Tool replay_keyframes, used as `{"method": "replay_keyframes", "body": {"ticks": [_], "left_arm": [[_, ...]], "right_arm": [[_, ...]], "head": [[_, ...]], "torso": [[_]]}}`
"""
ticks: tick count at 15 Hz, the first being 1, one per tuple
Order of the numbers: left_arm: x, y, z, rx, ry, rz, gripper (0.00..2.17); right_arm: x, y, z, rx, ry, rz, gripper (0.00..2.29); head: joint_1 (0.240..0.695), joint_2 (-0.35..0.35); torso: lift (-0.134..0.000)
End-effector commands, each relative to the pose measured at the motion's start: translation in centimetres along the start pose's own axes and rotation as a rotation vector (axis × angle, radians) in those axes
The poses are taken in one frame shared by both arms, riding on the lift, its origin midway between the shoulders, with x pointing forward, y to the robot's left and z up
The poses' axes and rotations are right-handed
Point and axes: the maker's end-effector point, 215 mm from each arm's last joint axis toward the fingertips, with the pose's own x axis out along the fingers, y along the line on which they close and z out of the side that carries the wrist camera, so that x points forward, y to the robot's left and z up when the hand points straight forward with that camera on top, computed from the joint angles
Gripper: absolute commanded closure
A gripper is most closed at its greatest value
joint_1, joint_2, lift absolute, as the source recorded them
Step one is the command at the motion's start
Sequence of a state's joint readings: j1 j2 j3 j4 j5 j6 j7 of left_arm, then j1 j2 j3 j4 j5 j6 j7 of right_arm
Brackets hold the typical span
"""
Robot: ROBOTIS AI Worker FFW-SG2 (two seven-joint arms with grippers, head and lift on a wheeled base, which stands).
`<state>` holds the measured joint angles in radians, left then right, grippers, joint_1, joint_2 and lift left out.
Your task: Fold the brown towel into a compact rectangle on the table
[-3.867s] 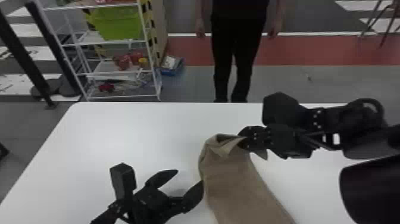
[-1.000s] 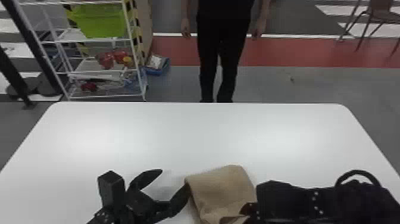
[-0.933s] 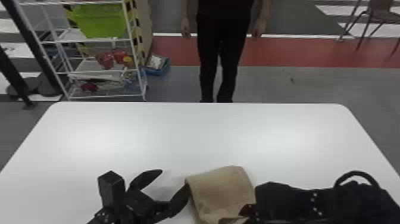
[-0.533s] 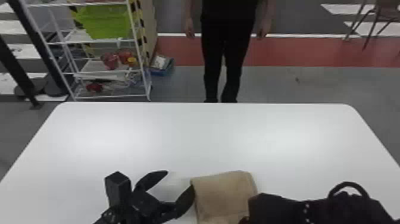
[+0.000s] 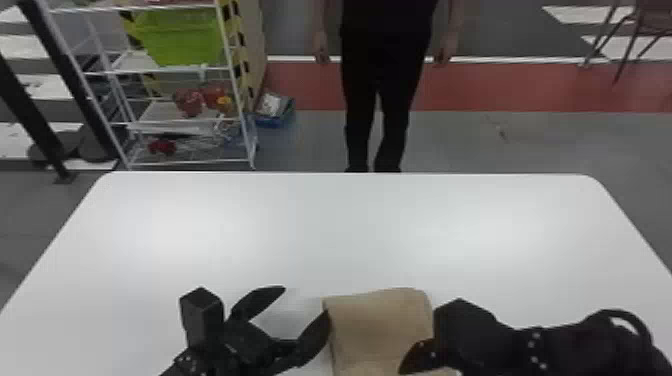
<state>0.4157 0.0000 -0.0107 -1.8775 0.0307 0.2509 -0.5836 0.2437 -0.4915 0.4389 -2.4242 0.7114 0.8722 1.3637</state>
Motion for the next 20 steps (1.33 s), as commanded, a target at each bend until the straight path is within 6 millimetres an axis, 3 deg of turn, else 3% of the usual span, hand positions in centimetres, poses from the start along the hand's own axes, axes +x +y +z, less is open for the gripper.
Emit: {"method": "replay_keyframes", "body": {"ticks": [1,4,7,8,10,15,20], "left_arm": [[0.0,-0.1,0.1,0.0,-0.004,-0.001,0.07],[0.0,-0.1,0.1,0.0,-0.004,-0.002,0.07],[0.1,-0.1,0.3,0.002,-0.008,-0.004,0.07],[0.1,-0.1,0.3,0.003,-0.007,-0.003,0.07],[0.1,-0.1,0.1,0.004,-0.003,-0.004,0.07],[0.4,-0.9,-0.1,0.003,0.003,-0.025,0.07],[-0.1,-2.7,0.0,0.12,0.068,-0.154,0.07]], "right_arm": [[-1.4,0.2,1.5,0.072,-0.066,0.01,0.43],[-1.9,-0.3,1.2,0.127,-0.081,0.007,0.51],[-2.6,-1.9,0.2,0.176,-0.098,-0.011,1.53],[-2.7,-2.2,0.1,0.183,-0.103,-0.017,1.69],[-1.9,-2.3,-0.5,0.205,-0.106,0.001,1.69],[2.3,-0.1,-0.1,0.191,-0.074,0.065,1.75],[2.9,0.2,-0.5,0.194,-0.06,0.075,1.75]], "head": [[0.695,0.029],[0.695,0.037],[0.695,0.024],[0.695,0.016],[0.695,0.005],[0.695,0.01],[0.695,0.028]], "torso": [[-0.123],[-0.123],[-0.123],[-0.123],[-0.123],[-0.123],[-0.123]]}}
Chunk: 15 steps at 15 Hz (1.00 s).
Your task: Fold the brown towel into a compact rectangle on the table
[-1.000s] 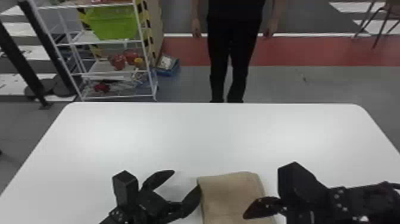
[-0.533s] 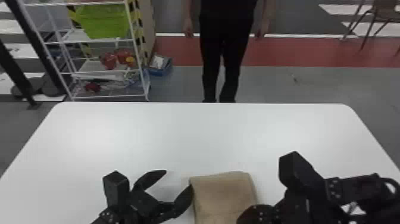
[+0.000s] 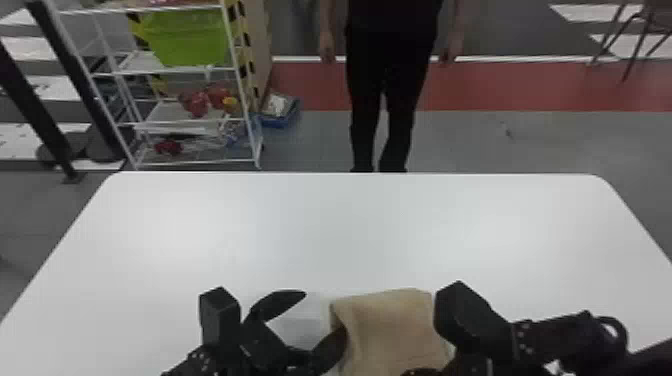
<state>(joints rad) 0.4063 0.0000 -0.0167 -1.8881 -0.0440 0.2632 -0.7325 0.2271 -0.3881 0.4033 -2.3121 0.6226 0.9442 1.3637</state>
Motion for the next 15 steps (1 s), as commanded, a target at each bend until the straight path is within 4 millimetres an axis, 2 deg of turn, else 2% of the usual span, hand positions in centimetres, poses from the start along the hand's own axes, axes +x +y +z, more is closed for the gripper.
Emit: {"method": "replay_keyframes", "body": {"ticks": [1,4,5,6,8,9,10,11,13,15], "left_arm": [[-0.4,0.2,0.3,0.1,0.064,-0.046,0.07],[-1.2,1.7,1.3,0.184,0.138,-0.109,0.07],[-1.4,2.8,2.2,0.236,0.147,-0.073,0.08],[-2.2,4.8,3.0,0.263,0.151,-0.008,0.08],[-3.9,7.4,5.9,0.245,0.069,0.104,0.08],[-4.3,7.1,7.3,0.224,0.019,0.124,0.08],[-4.4,6.5,7.5,0.208,-0.001,0.133,0.08],[-3.8,4.9,7.5,0.204,-0.008,0.106,0.08],[-2.2,1.2,6.4,0.198,-0.001,0.033,0.08],[-0.8,-1.2,5.9,0.217,-0.003,-0.005,0.08]], "right_arm": [[0.2,0.0,-0.4,0.005,0.009,0.004,1.75],[0.6,0.3,-0.4,0.006,0.01,0.013,1.75],[0.7,0.4,-0.3,0.007,0.009,0.015,1.75],[0.8,0.5,-0.3,0.008,0.009,0.017,1.75],[0.9,0.5,-0.1,0.012,0.003,0.018,1.75],[0.8,0.4,0.0,0.012,0.002,0.013,1.75],[0.8,0.4,0.0,0.013,0.003,0.014,1.75],[0.9,0.3,0.1,0.013,0.001,0.011,1.75],[0.9,0.3,0.1,0.016,0.001,0.009,1.75],[1.0,0.2,0.0,0.018,0.003,0.007,1.75]], "head": [[0.695,0.022],[0.695,0.016],[0.695,0.023],[0.695,0.035],[0.695,0.068],[0.695,0.115],[0.695,0.133],[0.695,0.145],[0.695,0.134],[0.695,0.089]], "torso": [[-0.123],[-0.123],[-0.123],[-0.123],[-0.123],[-0.123],[-0.123],[-0.123],[-0.123],[-0.123]]}}
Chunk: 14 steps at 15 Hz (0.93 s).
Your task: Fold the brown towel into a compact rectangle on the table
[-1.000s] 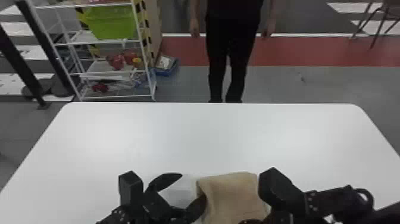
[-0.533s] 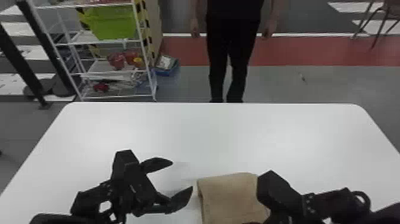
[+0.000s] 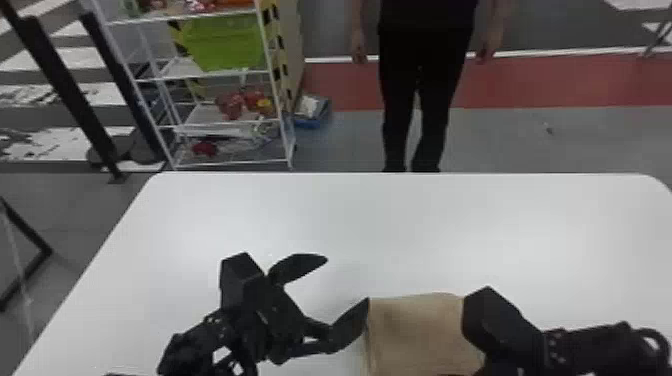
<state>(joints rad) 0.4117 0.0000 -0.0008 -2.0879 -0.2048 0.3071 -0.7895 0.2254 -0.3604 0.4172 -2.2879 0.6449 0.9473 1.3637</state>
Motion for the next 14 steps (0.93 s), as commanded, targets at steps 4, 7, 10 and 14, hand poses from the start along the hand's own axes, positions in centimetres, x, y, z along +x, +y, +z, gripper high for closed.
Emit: {"method": "replay_keyframes", "body": {"ticks": [4,7,10,14], "left_arm": [[3.5,-3.4,-1.1,0.086,0.045,-0.027,0.08],[5.2,-2.8,-3.1,0.175,0.102,0.017,0.08],[5.5,-1.6,-4.2,0.197,0.133,0.046,0.08],[5.7,-1.5,-5.3,0.185,0.151,0.04,0.08]], "right_arm": [[0.2,0.0,-0.1,0.007,0.001,0.003,1.75],[0.2,0.0,0.0,0.006,-0.001,0.004,1.75],[0.1,-0.1,-0.2,0.007,0.003,-0.001,1.75],[-0.9,-0.5,0.4,0.012,-0.02,-0.015,1.75]], "head": [[0.695,0.005],[0.695,-0.017],[0.695,-0.022],[0.695,-0.015]], "torso": [[-0.123],[-0.123],[-0.123],[-0.123]]}}
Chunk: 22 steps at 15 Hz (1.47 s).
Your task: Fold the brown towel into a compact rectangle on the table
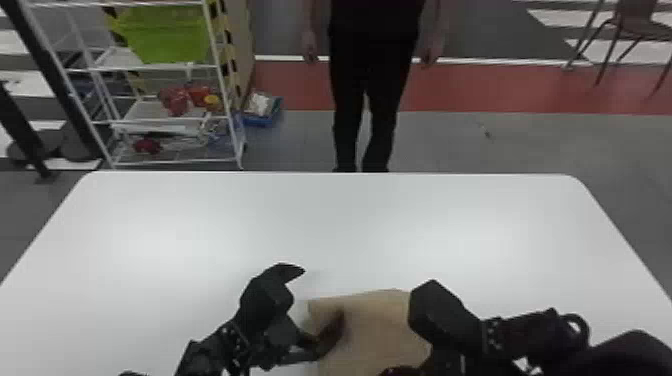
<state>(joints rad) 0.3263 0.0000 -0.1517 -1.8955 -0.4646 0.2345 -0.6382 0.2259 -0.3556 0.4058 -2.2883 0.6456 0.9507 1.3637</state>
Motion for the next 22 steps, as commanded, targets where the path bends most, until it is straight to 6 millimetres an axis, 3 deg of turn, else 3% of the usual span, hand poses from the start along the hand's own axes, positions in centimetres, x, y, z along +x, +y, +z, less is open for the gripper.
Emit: {"method": "replay_keyframes", "body": {"ticks": [1,4,5,7,11,13,15,20,22], "left_arm": [[0.3,0.0,-0.5,-0.009,0.007,-0.004,0.08],[-1.2,1.6,1.8,-0.014,-0.055,0.026,0.08],[-2.2,2.9,2.8,-0.041,-0.082,0.049,0.08],[-4.4,6.9,3.0,-0.126,-0.116,0.117,0.07],[-10.6,14.2,1.2,-0.317,-0.194,0.313,0.07],[-13.9,16.7,-0.1,-0.4,-0.256,0.403,0.07],[-16.1,18.4,-1.5,-0.423,-0.296,0.488,0.07],[-16.8,18.6,-5.3,-0.475,-0.259,0.533,0.08],[-18.4,19.7,-5.8,-0.448,-0.273,0.575,0.08]], "right_arm": [[-1.8,-0.6,1.1,0.016,-0.052,-0.015,1.75],[-5.4,-2.3,2.6,0.133,-0.204,-0.031,1.75],[-6.8,-4.3,2.8,0.199,-0.263,-0.109,1.68],[-9.4,-8.6,1.8,0.294,-0.329,-0.294,0.94],[-13.4,-13.9,1.8,0.346,-0.483,-0.596,0.18],[-14.9,-15.0,2.4,0.268,-0.563,-0.741,0.16],[-16.3,-14.6,3.5,0.148,-0.696,-0.859,0.16],[-18.2,-14.5,-0.6,0.135,-0.8,-1.033,0.17],[-18.4,-14.6,-2.1,0.129,-0.793,-1.053,0.17]], "head": [[0.695,-0.016],[0.695,-0.022],[0.695,-0.025],[0.695,-0.036],[0.695,-0.016],[0.695,0.012],[0.695,0.069],[0.695,0.118],[0.695,0.11]], "torso": [[-0.123],[-0.123],[-0.123],[-0.123],[-0.123],[-0.123],[-0.123],[-0.123],[-0.123]]}}
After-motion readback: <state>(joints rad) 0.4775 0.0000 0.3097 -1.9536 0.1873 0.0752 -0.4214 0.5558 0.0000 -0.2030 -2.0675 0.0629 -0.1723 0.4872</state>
